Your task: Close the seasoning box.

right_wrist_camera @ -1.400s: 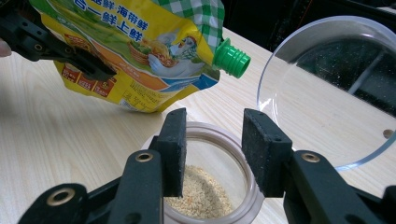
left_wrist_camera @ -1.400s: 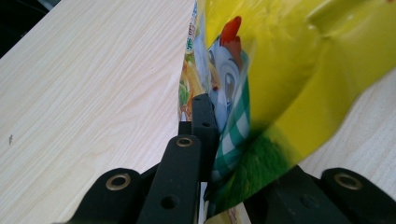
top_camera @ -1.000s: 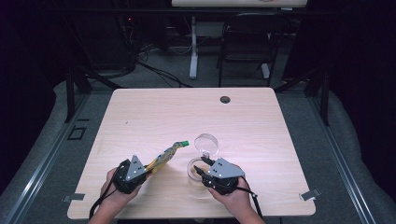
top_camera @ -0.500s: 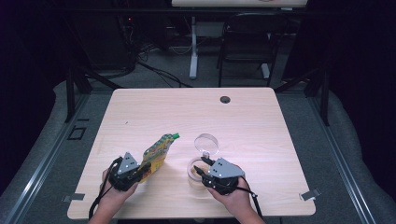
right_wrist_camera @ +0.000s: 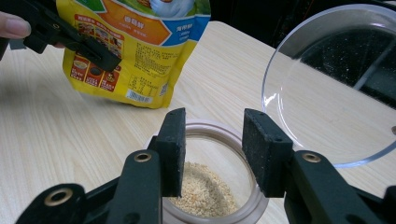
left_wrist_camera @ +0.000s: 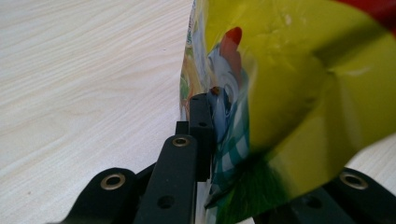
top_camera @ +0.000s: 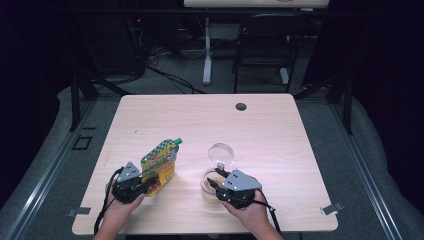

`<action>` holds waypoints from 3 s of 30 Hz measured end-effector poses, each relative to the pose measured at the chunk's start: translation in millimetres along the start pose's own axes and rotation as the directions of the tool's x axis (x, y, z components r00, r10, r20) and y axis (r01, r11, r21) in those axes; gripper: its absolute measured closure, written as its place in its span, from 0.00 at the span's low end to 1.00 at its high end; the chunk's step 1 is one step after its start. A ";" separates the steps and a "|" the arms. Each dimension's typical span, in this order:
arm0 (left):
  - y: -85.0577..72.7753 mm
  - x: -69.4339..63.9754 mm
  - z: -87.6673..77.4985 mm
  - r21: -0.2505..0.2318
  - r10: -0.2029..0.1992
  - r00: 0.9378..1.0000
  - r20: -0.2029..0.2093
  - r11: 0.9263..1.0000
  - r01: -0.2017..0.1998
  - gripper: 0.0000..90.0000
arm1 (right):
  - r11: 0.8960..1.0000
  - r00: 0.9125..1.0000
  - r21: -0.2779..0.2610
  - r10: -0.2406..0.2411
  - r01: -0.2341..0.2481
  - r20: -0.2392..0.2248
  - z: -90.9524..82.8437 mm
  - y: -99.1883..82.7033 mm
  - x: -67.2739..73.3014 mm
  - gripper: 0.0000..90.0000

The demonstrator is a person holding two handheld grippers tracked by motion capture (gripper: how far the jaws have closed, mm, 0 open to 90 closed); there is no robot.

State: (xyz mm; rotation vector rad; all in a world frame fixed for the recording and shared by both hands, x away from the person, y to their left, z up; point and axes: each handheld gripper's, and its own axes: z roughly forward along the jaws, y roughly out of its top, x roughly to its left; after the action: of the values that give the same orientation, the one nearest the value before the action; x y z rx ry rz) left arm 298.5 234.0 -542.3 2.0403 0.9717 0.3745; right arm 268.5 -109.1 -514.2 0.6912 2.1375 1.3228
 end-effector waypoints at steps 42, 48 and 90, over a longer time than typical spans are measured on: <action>-11.2 9.3 2.0 -0.003 -0.084 0.996 0.009 0.996 0.084 0.60 | 1.000 1.000 0.013 0.005 -0.005 -0.010 1.2 -0.6 0.4 0.65; -11.9 10.1 -0.3 -0.020 -0.096 0.995 0.026 0.995 0.097 0.53 | 1.000 1.000 0.016 0.005 -0.004 -0.014 1.4 -0.6 0.3 0.64; -24.3 0.4 -38.9 -0.092 -0.101 0.995 0.001 0.991 0.101 0.43 | 0.996 0.996 0.029 0.083 -0.082 -0.043 -12.5 3.2 -13.4 0.61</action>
State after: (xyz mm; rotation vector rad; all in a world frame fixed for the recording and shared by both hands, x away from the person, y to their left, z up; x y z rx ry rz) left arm 264.7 264.7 -537.5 1.9000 1.0363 0.3625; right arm 270.5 -124.7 -504.3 0.7760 2.1860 1.3661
